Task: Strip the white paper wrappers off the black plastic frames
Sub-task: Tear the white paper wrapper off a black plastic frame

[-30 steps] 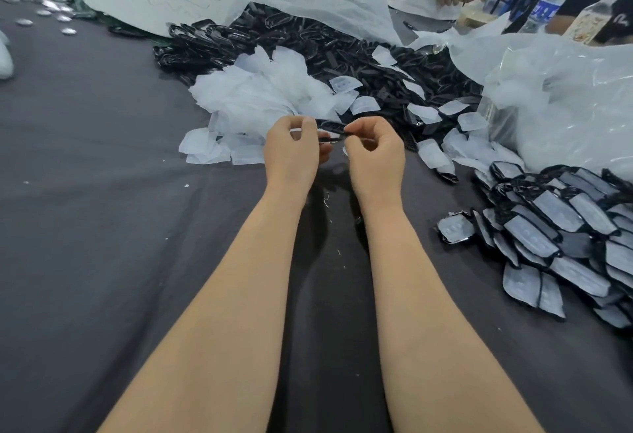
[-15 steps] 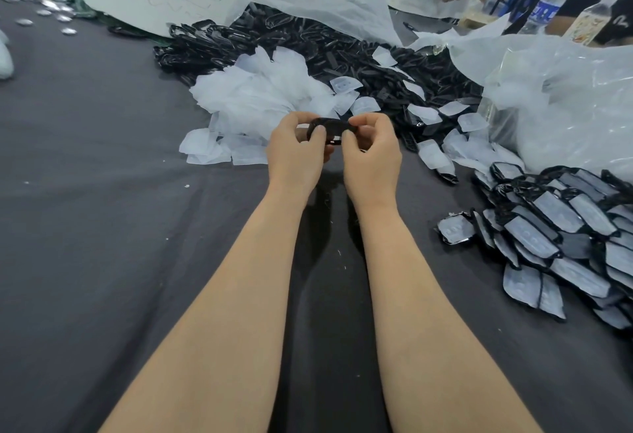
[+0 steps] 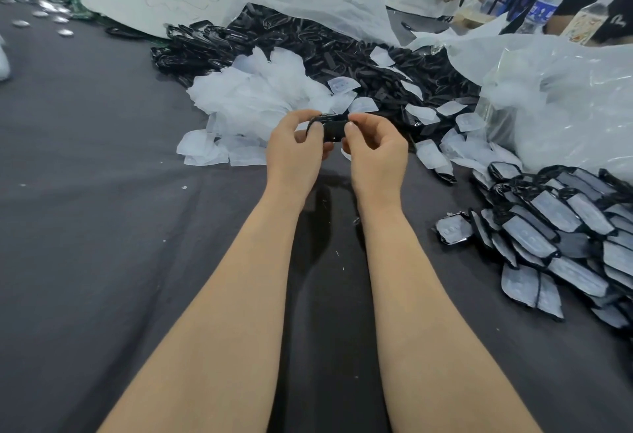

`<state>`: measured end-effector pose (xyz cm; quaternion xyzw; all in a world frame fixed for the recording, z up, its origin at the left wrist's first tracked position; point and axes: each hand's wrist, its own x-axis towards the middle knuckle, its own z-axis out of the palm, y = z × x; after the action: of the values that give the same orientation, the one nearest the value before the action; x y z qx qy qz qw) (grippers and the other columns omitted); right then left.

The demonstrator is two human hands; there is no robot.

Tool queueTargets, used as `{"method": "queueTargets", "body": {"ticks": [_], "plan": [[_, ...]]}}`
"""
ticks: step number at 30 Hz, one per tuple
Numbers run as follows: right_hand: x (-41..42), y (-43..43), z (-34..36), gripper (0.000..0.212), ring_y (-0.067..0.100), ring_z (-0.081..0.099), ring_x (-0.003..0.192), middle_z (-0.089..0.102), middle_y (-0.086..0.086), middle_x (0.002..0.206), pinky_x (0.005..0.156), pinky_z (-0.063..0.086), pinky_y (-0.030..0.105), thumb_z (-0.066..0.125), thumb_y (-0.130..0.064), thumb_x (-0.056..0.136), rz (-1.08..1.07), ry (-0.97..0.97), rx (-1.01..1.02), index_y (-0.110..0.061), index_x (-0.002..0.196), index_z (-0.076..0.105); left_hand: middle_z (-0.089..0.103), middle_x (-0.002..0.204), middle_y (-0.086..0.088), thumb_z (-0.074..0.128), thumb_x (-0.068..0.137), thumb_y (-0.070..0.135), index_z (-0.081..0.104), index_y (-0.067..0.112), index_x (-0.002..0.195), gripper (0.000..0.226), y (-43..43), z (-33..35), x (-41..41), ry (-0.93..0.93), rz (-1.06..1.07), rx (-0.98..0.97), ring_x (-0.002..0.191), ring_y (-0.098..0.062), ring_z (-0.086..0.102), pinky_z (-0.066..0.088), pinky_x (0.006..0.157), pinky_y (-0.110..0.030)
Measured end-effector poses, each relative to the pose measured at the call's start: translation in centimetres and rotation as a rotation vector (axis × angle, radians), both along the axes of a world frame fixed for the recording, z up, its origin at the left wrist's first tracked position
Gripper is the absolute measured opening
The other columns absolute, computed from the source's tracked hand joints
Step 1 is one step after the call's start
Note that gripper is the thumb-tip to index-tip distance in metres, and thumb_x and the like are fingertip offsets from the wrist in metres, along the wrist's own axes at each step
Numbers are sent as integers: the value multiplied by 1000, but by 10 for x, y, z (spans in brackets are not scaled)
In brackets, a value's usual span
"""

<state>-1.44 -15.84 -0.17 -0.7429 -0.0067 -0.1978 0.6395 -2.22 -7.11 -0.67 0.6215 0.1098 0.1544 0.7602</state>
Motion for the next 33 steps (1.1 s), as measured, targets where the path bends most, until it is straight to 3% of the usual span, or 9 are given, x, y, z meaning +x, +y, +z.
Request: {"method": "queueTargets", "body": {"ticks": [3, 8, 11, 13, 16, 25, 33], "plan": [[-1, 0, 0, 12, 24, 66, 88, 67, 0, 89, 86, 55, 41, 60, -6, 90, -15, 10, -22, -15, 93, 66, 67, 83, -2, 53, 94, 5, 58, 15, 108, 18, 0, -1, -1, -30, -26, 47, 65, -4, 65, 56, 72, -20], [1, -1, -3, 14, 12, 59, 90, 64, 11, 107, 88, 50, 26, 60, -13, 91, -57, 35, -72, -19, 101, 67, 65, 87, -4, 53, 94, 3, 57, 15, 107, 18, 0, -1, -2, -50, -35, 76, 65, -4, 64, 57, 77, -25], [2, -2, -2, 13, 15, 62, 80, 64, 7, 95, 86, 55, 35, 60, -10, 91, -15, 101, 81, -18, 101, 59, 63, 85, -2, 54, 94, 3, 58, 17, 106, 19, -1, -2, -1, -60, -45, 78, 65, -4, 66, 58, 78, -27], [5, -4, -2, 16, 10, 60, 70, 61, 4, 87, 75, 55, 26, 60, -8, 91, 13, 137, 192, -13, 105, 55, 63, 85, -1, 54, 94, 4, 59, 17, 108, 20, -1, -2, -1, -60, -45, 79, 67, -5, 66, 58, 78, -27], [7, -6, -1, 12, 13, 61, 74, 63, 4, 87, 66, 54, 17, 60, -6, 91, 47, 170, 269, -9, 102, 57, 63, 85, -1, 54, 94, 4, 59, 16, 108, 20, 0, -2, -1, -61, -43, 81, 67, -4, 67, 57, 76, -24], [8, -7, -2, 11, 15, 61, 76, 63, 6, 86, 67, 52, 21, 62, -5, 90, 109, 178, 305, -15, 91, 57, 65, 96, -9, 55, 93, 3, 59, 17, 109, 22, 0, -3, -1, -55, -17, 97, 70, -9, 68, 57, 74, -22], [5, -6, 6, 10, 7, 55, 61, 58, 2, 77, 59, 49, 16, 58, -4, 92, 253, 275, 529, -13, 89, 55, 60, 91, -3, 53, 94, 3, 60, 10, 114, 22, 1, 1, 0, -44, -32, -94, 63, -4, 62, 56, 67, -18]]}}
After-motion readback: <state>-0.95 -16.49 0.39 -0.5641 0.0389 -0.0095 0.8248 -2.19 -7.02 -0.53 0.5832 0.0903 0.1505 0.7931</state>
